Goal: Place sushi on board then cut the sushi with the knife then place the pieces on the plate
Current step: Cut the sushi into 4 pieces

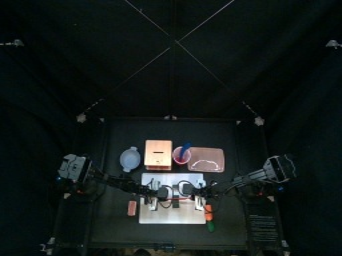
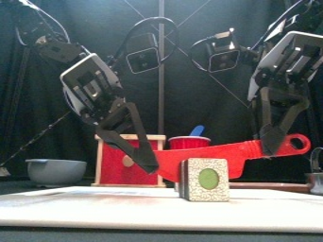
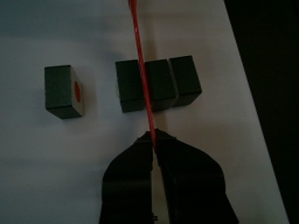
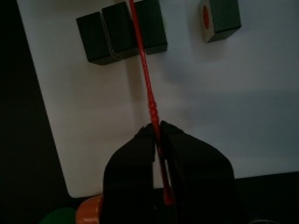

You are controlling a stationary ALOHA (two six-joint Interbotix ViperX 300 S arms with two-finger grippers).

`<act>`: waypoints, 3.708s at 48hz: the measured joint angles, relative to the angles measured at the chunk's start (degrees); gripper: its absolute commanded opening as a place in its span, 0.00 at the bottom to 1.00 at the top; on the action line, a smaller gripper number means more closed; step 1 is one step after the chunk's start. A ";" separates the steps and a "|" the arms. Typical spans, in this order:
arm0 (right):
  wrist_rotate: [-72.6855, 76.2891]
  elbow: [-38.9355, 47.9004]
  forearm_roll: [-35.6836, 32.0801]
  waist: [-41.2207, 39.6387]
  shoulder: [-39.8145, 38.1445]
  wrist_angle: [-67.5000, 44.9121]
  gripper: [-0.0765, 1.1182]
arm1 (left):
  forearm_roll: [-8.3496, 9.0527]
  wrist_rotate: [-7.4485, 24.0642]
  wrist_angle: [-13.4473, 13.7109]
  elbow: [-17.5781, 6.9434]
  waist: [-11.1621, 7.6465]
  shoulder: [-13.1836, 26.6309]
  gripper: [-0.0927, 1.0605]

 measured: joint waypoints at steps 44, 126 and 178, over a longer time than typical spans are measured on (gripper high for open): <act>0.00 -0.88 -3.16 -1.58 3.43 0.09 0.40 | 1.23 0.00 0.00 0.00 2.81 1.58 0.39; 0.44 -2.64 -0.44 2.81 -1.76 2.02 0.40 | 1.85 -0.18 0.79 0.88 -2.55 -4.57 0.39; 0.44 -3.43 -0.35 3.08 0.09 2.02 0.40 | 1.67 -0.26 0.79 0.88 -2.99 -4.04 0.39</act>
